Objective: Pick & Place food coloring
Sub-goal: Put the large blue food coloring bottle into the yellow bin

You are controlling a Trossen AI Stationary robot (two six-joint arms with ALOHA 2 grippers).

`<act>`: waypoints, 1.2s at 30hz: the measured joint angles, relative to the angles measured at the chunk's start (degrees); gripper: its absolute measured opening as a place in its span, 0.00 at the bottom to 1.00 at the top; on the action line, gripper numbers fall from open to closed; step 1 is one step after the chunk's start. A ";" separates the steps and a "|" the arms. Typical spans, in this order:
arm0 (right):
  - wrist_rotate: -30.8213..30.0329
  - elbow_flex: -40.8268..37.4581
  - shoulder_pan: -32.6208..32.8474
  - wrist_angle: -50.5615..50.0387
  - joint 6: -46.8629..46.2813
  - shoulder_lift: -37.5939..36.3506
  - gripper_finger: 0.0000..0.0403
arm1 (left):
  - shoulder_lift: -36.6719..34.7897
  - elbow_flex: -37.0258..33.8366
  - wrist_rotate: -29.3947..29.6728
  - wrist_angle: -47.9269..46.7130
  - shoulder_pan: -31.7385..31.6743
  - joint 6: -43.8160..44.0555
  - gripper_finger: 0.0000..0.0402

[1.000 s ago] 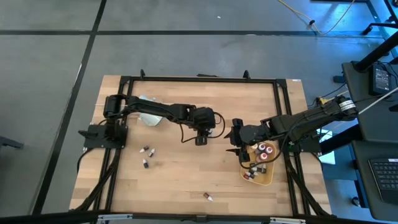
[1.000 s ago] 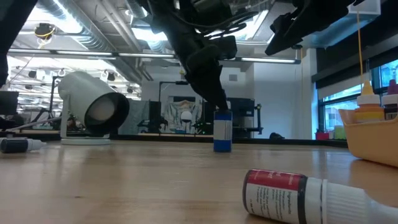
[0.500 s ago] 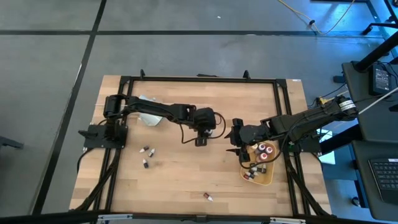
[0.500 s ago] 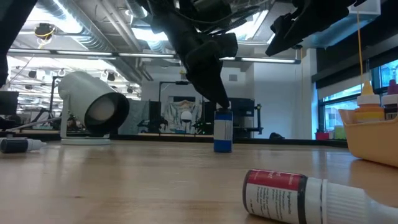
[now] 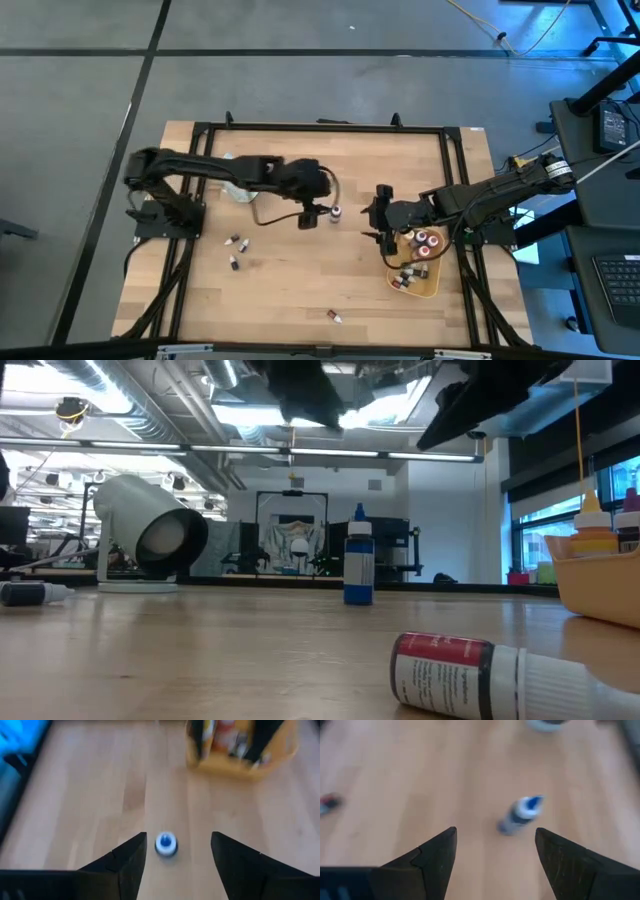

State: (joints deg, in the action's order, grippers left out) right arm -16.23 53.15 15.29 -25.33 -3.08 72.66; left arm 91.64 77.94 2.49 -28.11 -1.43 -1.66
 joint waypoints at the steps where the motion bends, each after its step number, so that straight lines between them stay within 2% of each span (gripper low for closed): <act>1: -1.65 0.00 -0.04 0.09 -0.45 0.00 0.67 | -2.24 -2.09 0.56 3.17 0.57 0.00 0.54; 4: -2.36 0.00 -0.60 0.70 -0.95 0.02 0.67 | -9.98 -10.55 1.04 13.10 2.54 1.24 0.54; 10: 5.67 0.03 -4.63 4.44 0.39 0.02 0.67 | -23.78 -29.59 1.04 31.86 6.34 4.74 0.55; 13: 11.00 2.18 -7.90 4.39 1.32 1.15 0.67 | -28.76 -35.88 1.04 34.38 7.37 5.04 0.54; 16: 13.06 5.99 -10.15 2.28 3.65 4.00 0.67 | -31.86 -40.57 1.43 35.26 8.35 9.57 0.53; 20: 13.96 13.89 -12.02 -3.81 6.79 10.68 0.67 | -33.22 -44.54 3.41 39.98 9.51 13.43 0.54; 29: 17.42 30.28 -15.18 -18.56 11.70 27.95 0.67 | -32.76 -46.63 4.02 40.40 10.77 14.45 0.54; 36: 17.42 34.29 -16.24 -24.20 12.62 34.91 0.67 | -32.76 -46.63 3.54 40.36 10.77 14.45 0.55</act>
State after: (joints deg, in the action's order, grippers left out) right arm 1.19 87.44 -0.95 -49.53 9.54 107.57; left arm 58.87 31.31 6.02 12.25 9.34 12.80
